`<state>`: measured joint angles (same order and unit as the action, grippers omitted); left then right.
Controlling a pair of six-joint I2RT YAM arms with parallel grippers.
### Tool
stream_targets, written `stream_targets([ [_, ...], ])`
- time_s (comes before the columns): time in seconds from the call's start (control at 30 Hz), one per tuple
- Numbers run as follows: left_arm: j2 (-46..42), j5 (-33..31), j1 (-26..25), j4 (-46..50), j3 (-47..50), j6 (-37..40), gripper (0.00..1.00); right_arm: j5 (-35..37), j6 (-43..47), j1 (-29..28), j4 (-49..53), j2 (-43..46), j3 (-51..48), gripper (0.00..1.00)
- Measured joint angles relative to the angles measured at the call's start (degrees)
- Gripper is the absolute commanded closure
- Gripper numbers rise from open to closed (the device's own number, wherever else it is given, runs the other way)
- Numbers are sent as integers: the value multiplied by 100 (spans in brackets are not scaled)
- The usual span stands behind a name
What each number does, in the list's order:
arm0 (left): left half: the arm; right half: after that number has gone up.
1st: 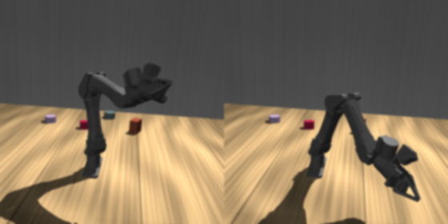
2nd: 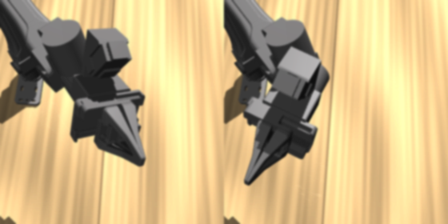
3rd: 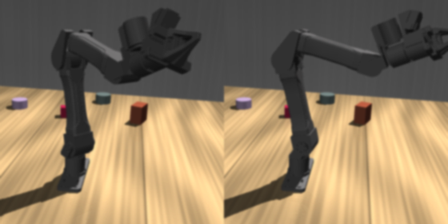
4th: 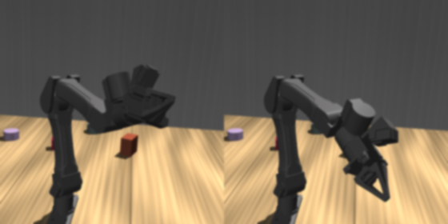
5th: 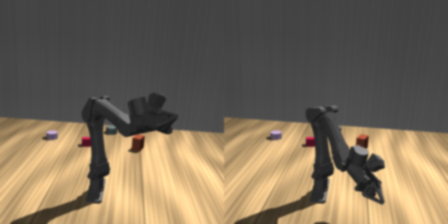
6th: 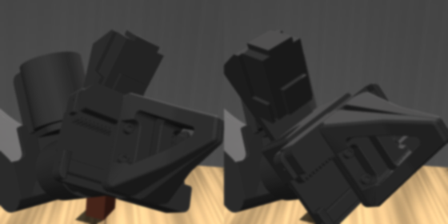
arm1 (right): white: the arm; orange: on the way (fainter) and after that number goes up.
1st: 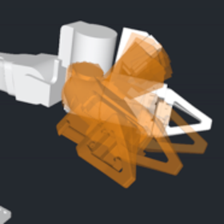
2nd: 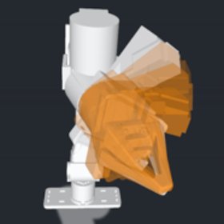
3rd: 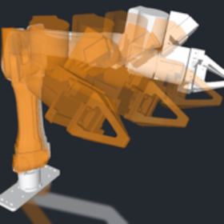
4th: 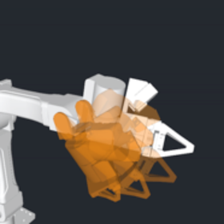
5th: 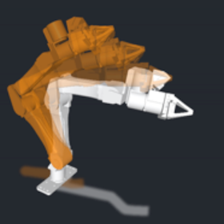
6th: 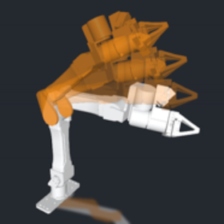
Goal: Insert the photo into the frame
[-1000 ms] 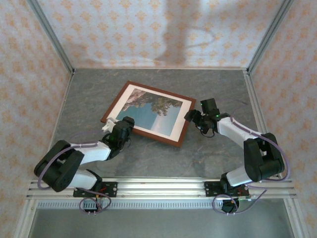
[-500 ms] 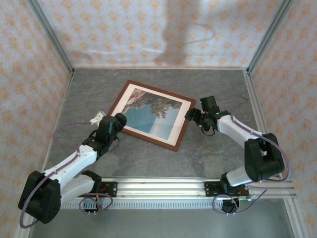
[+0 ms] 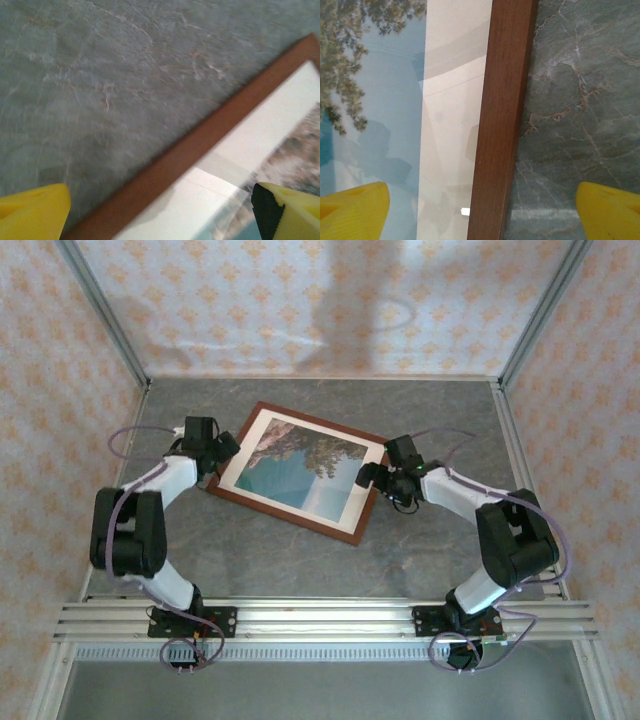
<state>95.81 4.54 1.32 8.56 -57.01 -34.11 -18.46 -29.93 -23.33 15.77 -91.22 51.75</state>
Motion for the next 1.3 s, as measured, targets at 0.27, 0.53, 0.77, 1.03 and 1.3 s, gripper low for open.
stream_targets([
  [0.27,863,579,92,321,-553,540,10,-260,-79,-4,-310,-588,258,10],
  [0.53,802,968,101,144,-232,697,18,-319,-105,0,-85,-850,586,12],
  [0.77,138,1362,151,-459,754,669,26,59,203,28,267,-1246,1298,12],
  [1.03,-1067,1314,-905,-1187,2269,-44,26,614,623,505,769,-2068,2511,13],
  [1.3,-1840,750,-3759,-1515,3029,-872,22,1047,1069,1078,1307,-3180,4369,11],
])
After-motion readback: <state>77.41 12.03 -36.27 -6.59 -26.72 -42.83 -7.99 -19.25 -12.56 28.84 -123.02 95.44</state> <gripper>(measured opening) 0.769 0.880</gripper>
